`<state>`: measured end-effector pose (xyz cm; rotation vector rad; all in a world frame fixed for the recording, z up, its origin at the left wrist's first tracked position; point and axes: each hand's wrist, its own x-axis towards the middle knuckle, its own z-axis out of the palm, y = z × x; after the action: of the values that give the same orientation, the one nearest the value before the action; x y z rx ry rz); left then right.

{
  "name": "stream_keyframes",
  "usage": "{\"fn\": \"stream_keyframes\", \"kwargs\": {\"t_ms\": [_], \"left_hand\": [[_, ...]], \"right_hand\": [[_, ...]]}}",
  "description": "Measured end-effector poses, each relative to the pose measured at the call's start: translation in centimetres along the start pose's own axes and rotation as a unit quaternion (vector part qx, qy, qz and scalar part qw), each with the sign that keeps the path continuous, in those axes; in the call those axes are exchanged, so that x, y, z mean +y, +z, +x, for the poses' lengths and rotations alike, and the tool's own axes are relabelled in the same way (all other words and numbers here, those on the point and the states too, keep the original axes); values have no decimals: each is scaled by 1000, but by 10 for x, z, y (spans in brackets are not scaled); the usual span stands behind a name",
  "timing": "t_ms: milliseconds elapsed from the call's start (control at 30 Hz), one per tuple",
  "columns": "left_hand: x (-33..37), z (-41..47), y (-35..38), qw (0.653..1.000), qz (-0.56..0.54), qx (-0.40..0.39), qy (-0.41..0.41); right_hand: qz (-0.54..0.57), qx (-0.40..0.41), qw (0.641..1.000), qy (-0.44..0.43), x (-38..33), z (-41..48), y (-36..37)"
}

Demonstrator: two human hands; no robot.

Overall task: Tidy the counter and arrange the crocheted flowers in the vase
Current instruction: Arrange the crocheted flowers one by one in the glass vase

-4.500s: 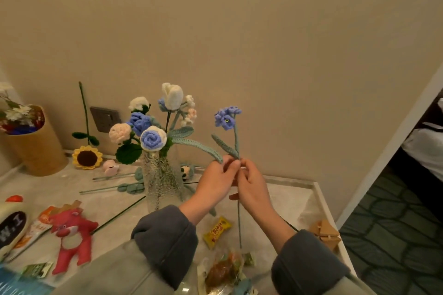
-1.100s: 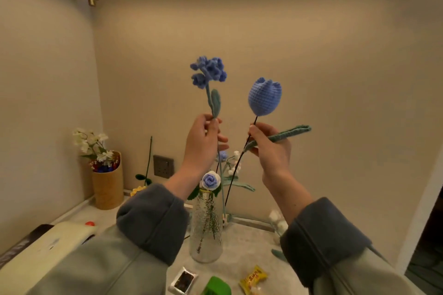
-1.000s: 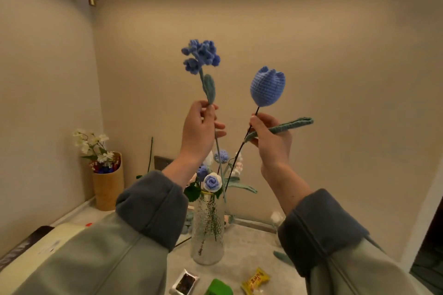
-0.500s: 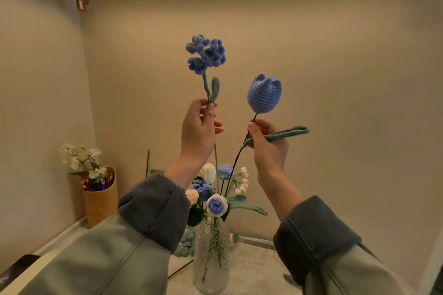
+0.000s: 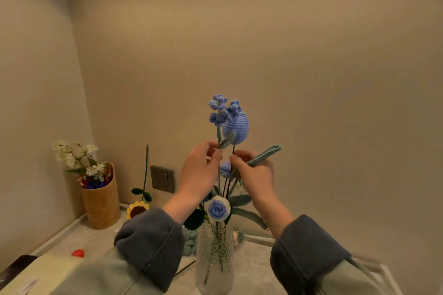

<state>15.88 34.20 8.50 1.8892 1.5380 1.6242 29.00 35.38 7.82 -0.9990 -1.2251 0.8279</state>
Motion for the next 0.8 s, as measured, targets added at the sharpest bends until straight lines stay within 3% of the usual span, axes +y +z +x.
{"fn": "stream_keyframes", "kwargs": {"t_ms": [167,367,600,800], "left_hand": [[-12,-14,-4,996,93,-16,7],[-13,-23,-5,967,252,-36,-7],[6,-32,-9,977,202,-69,-19],[5,-50,-13,989,137,-39,-44]], "right_hand": [[1,20,999,33,15,-14,-6],[54,15,994,89,10,-23,-20],[27,47,997,53,9,-42,-34],[23,56,996,66,17,-61,-40]]}}
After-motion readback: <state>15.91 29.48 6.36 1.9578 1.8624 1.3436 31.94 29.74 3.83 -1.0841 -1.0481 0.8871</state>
